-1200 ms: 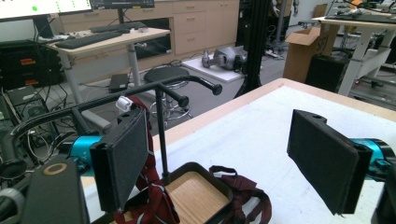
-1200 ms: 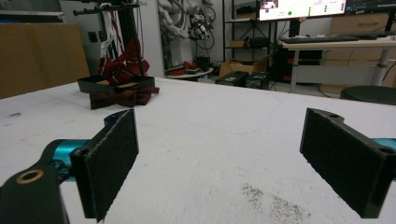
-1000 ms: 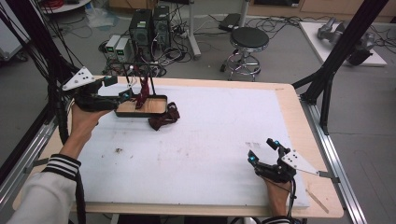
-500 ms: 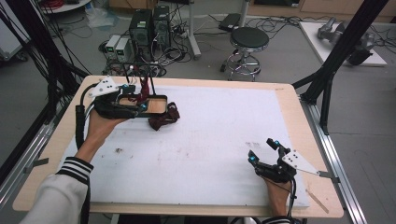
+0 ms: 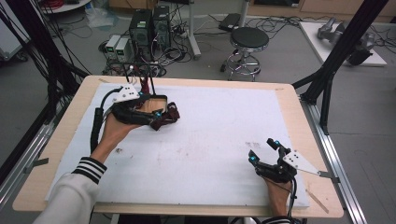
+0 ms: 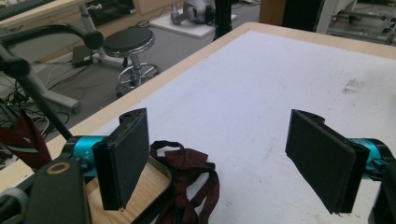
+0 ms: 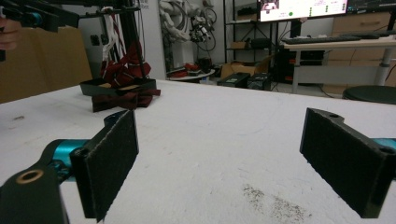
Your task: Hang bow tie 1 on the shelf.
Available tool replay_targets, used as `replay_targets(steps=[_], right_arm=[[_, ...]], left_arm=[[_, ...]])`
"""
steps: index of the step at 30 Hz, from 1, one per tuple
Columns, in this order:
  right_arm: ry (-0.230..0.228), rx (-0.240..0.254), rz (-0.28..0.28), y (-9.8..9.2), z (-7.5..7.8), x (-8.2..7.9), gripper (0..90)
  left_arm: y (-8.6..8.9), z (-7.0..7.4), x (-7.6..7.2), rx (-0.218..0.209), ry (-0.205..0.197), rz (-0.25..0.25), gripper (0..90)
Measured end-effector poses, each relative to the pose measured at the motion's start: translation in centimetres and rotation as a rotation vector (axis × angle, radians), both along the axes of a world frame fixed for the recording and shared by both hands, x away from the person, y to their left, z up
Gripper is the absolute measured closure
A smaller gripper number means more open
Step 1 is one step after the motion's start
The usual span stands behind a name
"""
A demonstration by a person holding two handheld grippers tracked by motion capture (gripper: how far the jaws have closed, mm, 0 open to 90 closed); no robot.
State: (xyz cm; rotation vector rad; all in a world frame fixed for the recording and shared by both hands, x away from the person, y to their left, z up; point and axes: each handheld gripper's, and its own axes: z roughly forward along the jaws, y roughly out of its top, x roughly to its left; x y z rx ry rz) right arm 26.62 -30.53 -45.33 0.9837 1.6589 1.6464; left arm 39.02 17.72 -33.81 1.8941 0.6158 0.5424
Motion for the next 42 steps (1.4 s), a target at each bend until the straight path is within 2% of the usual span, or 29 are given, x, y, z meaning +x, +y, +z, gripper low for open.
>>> replay_targets(steps=[15,17,21,26,28,39,42], right_arm=[[0.003,0.012,0.001,-0.1,0.0,0.0,10.7],[-0.001,0.011,0.000,-0.1,0.0,0.0,10.7],[0.003,0.016,-0.001,-0.1,0.0,0.0,10.7],[0.003,0.013,0.000,-0.1,0.0,-0.1,10.7],[0.002,0.014,0.000,-0.1,0.0,-0.1,10.7],[-0.003,0.017,-0.001,-0.2,0.0,0.0,10.7],[-0.003,0.017,-0.002,-0.2,0.0,0.0,10.7]], left_arm=[[-2.6,-2.8,1.1,0.108,0.072,-0.008,24.9],[-2.8,-3.2,1.4,0.133,0.083,-0.007,25.2],[-3.4,-3.9,1.8,0.166,0.116,-0.002,25.6],[-4.3,-4.7,2.7,0.226,0.165,0.010,27.7],[-4.6,-4.9,3.0,0.251,0.182,0.009,28.7],[-5.6,-5.3,4.0,0.305,0.225,0.027,31.2],[-5.7,-5.5,4.4,0.338,0.247,0.030,32.8]])
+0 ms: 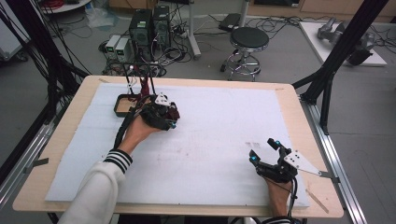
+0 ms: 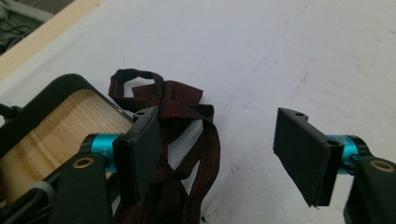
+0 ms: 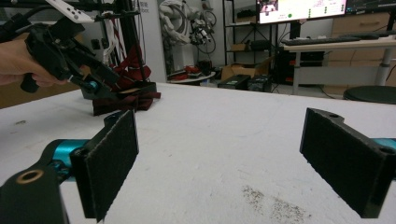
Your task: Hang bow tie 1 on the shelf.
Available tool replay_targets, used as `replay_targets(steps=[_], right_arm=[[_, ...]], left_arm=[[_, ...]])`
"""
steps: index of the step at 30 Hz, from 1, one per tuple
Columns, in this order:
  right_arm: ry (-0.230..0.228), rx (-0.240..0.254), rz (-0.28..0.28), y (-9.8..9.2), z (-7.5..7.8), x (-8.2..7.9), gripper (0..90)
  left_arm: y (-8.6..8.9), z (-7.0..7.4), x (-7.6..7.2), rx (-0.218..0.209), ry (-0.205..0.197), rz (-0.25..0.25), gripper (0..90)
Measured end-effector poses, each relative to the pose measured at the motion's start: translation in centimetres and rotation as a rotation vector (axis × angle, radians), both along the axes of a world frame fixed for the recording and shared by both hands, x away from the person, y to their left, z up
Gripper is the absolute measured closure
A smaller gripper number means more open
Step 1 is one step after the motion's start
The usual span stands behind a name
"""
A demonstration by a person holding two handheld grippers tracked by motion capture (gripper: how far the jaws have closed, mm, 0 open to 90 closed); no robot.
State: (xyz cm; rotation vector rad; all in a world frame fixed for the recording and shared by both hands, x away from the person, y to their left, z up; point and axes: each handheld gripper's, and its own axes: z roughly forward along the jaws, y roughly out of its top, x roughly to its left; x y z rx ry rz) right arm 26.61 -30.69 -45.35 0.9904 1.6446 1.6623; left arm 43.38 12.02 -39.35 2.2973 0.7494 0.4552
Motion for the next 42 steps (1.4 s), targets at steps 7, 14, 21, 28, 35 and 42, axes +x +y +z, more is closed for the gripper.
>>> replay_targets(steps=[7,14,21,28,35,42], right_arm=[[0.001,0.002,0.000,0.0,0.0,0.0,10.7],[0.001,0.002,0.000,0.0,0.0,0.0,10.7],[0.000,0.002,0.001,0.0,0.0,0.0,10.7],[0.003,0.004,0.000,0.0,0.0,0.0,10.7],[0.004,0.006,0.000,0.0,0.0,0.0,10.7],[0.004,0.005,0.000,0.0,0.0,0.0,10.7]], left_arm=[[-0.1,-0.7,0.7,0.039,0.044,0.013,36.4],[-0.2,-1.0,1.3,0.074,0.082,0.019,40.6],[-0.5,-1.3,1.6,0.096,0.107,0.015,48.6],[-0.6,-1.8,2.1,0.119,0.131,0.029,54.4],[-0.6,-2.1,2.3,0.139,0.151,0.027,66.5],[-0.8,-2.3,2.2,0.154,0.158,0.016,85.4]])
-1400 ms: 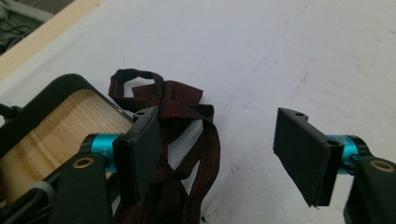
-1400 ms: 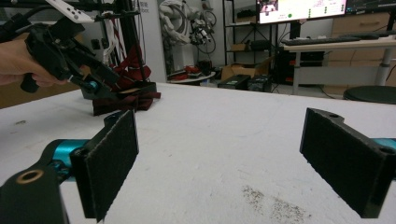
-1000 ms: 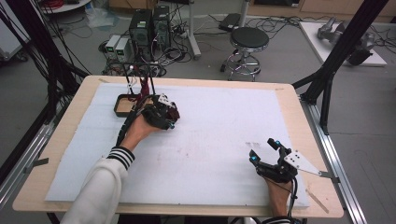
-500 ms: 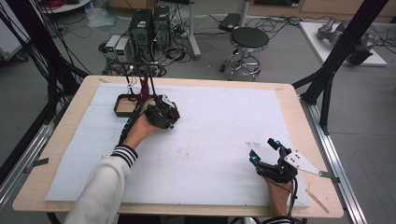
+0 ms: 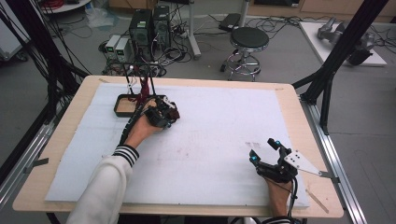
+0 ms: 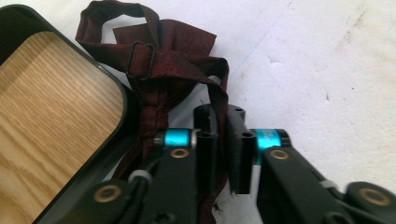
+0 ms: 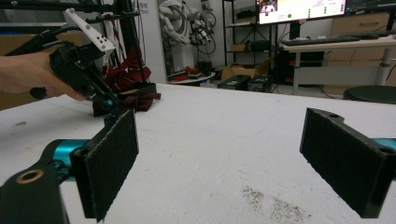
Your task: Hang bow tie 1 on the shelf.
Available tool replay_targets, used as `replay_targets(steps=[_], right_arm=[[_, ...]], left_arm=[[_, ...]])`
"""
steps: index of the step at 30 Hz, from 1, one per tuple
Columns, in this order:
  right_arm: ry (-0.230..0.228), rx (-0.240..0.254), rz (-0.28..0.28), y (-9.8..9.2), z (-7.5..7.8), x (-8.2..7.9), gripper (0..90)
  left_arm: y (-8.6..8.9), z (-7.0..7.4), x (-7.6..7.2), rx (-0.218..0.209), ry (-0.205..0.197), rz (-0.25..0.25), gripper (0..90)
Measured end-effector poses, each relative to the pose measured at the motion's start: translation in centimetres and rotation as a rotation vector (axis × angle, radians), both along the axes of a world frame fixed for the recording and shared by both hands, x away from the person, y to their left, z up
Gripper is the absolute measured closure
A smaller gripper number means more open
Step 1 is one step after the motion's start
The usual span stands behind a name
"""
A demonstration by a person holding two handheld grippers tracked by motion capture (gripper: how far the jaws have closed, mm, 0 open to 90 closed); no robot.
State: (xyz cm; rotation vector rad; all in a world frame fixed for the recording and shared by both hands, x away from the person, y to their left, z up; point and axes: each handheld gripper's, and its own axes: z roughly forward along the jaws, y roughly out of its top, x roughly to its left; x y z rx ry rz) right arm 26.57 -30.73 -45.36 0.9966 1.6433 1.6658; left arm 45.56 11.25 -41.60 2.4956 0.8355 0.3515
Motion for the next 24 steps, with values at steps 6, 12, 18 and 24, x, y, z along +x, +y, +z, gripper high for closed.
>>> replay_targets(steps=[6,12,18,24], right_arm=[[-0.002,-0.001,-0.002,0.0,0.0,0.0,10.7],[-0.002,-0.001,-0.001,0.0,0.0,0.0,10.7],[-0.002,-0.002,-0.001,0.0,0.0,0.0,10.7],[-0.002,-0.001,-0.001,0.1,0.0,0.0,10.7]], left_arm=[[0.1,0.1,0.0,0.002,0.005,-0.001,87.6],[0.3,0.8,-0.3,-0.045,-0.007,-0.002,87.9],[1.1,2.2,-0.8,-0.115,-0.039,-0.015,87.9],[1.7,3.6,-1.5,-0.183,-0.076,-0.028,87.9]])
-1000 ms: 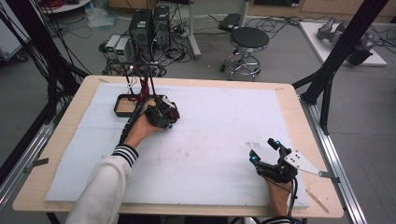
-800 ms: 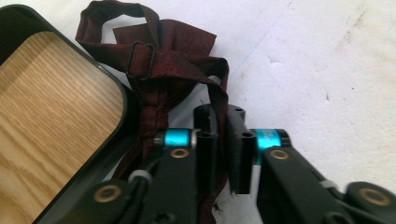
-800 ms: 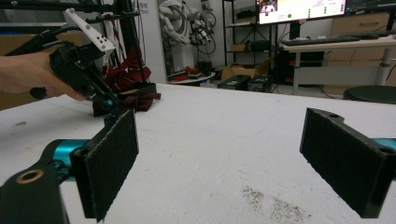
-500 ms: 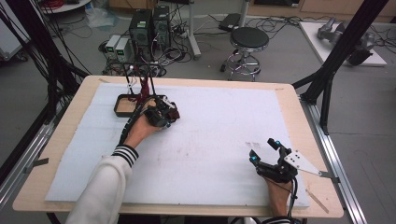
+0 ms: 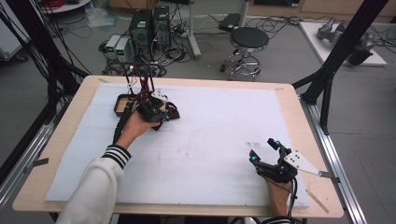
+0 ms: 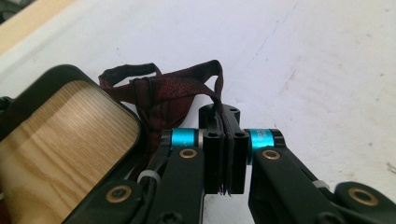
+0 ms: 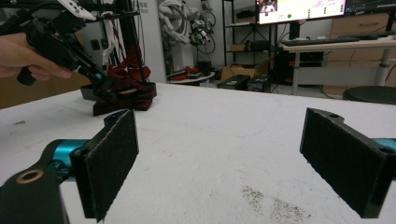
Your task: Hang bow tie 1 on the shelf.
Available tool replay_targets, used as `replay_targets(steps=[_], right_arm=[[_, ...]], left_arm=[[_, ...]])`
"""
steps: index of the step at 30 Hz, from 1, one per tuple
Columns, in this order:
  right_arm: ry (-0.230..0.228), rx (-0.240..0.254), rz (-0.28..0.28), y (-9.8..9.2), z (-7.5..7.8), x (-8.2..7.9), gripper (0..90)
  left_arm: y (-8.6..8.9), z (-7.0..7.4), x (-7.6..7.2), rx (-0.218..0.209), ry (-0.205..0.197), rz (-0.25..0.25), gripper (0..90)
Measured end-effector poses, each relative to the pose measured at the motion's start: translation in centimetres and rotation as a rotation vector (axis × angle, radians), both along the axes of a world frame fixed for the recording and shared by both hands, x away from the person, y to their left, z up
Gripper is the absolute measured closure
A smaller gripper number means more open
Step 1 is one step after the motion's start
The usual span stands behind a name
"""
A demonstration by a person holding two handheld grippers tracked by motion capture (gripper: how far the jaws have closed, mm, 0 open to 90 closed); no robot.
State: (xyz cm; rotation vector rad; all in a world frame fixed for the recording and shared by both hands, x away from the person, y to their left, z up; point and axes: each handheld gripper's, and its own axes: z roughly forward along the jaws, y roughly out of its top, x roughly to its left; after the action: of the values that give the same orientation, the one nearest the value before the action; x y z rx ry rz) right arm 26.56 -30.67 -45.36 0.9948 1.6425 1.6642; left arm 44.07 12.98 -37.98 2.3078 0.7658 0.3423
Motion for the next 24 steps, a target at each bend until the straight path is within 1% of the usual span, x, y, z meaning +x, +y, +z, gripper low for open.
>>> replay_targets(steps=[9,13,16,19,20,23,24], right_arm=[[-0.004,-0.005,-0.001,0.0,0.0,0.0,10.7],[-0.003,-0.004,-0.001,0.0,0.0,0.0,10.7],[0.000,-0.004,-0.001,0.0,0.0,0.0,10.7],[0.002,-0.002,0.001,0.0,0.0,0.0,10.7],[0.004,-0.002,0.000,0.0,0.0,0.0,10.7],[0.003,0.000,0.000,0.0,0.0,0.0,10.7],[-0.002,-0.005,-0.001,0.0,0.0,0.0,10.7]], left_arm=[[1.0,1.5,-0.6,-0.062,-0.039,0.009,87.9],[1.2,2.3,-0.8,-0.073,-0.053,0.004,87.9],[1.5,3.1,-0.9,-0.088,-0.070,0.001,88.0],[1.7,3.7,-1.0,-0.094,-0.084,0.002,88.0],[1.8,4.0,-1.0,-0.104,-0.090,0.005,88.0],[2.0,4.5,-1.1,-0.107,-0.101,0.005,87.9],[2.1,4.7,-1.2,-0.114,-0.106,0.005,87.9]])
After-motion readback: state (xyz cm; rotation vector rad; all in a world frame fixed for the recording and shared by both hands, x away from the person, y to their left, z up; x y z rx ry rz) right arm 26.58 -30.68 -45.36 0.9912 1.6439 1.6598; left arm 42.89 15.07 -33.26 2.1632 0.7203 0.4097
